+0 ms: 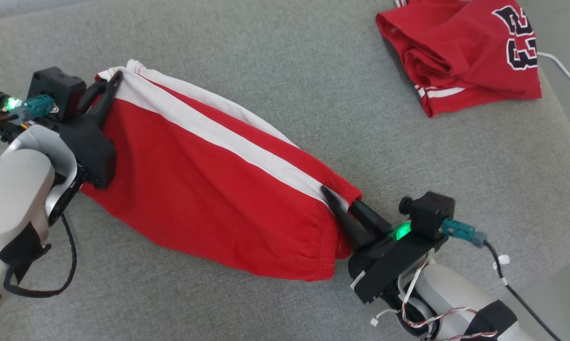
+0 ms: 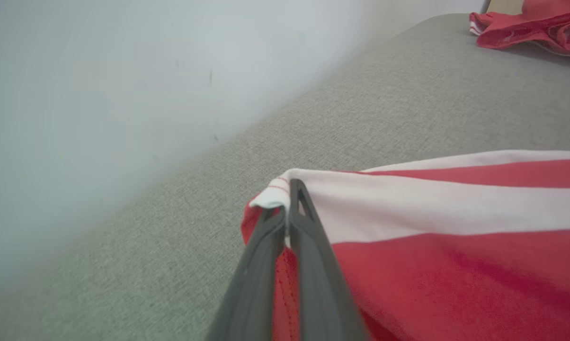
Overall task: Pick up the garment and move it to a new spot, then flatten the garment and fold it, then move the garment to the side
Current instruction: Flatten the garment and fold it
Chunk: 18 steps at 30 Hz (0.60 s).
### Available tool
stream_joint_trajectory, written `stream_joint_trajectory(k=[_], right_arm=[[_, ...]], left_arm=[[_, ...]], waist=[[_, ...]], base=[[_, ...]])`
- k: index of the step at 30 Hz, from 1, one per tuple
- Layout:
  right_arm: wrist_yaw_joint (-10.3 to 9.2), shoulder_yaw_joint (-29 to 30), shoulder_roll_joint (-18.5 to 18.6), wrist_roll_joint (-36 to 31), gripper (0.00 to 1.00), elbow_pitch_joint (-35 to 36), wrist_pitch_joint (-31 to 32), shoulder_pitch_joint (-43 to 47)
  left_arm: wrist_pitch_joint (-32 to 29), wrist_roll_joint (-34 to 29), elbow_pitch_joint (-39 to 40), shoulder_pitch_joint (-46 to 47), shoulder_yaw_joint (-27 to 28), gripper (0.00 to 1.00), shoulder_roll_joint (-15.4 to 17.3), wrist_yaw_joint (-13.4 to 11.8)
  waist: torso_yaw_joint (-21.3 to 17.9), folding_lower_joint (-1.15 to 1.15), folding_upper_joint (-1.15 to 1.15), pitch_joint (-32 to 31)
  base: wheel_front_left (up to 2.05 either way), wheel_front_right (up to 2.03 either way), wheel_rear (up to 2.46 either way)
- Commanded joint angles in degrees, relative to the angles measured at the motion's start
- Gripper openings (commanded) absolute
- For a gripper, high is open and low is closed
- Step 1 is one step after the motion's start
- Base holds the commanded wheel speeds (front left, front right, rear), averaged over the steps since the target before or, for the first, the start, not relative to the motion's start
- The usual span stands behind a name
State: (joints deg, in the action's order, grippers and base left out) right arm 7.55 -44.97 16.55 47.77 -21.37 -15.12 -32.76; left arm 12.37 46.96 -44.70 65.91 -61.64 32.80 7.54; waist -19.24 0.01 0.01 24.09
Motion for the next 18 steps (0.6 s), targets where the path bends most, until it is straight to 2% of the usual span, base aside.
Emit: stream_joint_trajectory(k=[1,7,12,18], right_arm=[[-0.16,-1.06,0.21,-0.70,1.00,-0.36,-0.01,0.28],[-0.16,-0.91,2.59,-1.89,1.00,0.86,-0.01,4.74],[-0.16,2.49,4.47,-4.37,1.00,4.24,-0.01,11.35],[-0.16,8.80,3.79,-7.25,1.00,8.88,-0.02,19.49]], left_arm=[[1.45,0.84,-1.48,-0.02,-0.35,1.00,-0.36,-0.17],[2.82,2.76,-2.85,-4.15,0.07,1.00,-0.62,-0.17],[2.81,2.03,-0.23,-8.42,4.61,1.00,0.98,-0.17],[2.82,-0.63,3.26,-15.55,12.05,1.00,2.03,-0.17]], waist=[[0.19,-0.01,-0.01,-1.58],[0.44,-0.01,-0.01,-7.22],[0.70,-0.01,-0.01,-11.18],[0.61,-0.01,-0.01,-15.28]], base=[[0.00,0.00,0.00],[0.00,0.00,0.00],[0.00,0.00,0.00],[0.00,0.00,0.00]])
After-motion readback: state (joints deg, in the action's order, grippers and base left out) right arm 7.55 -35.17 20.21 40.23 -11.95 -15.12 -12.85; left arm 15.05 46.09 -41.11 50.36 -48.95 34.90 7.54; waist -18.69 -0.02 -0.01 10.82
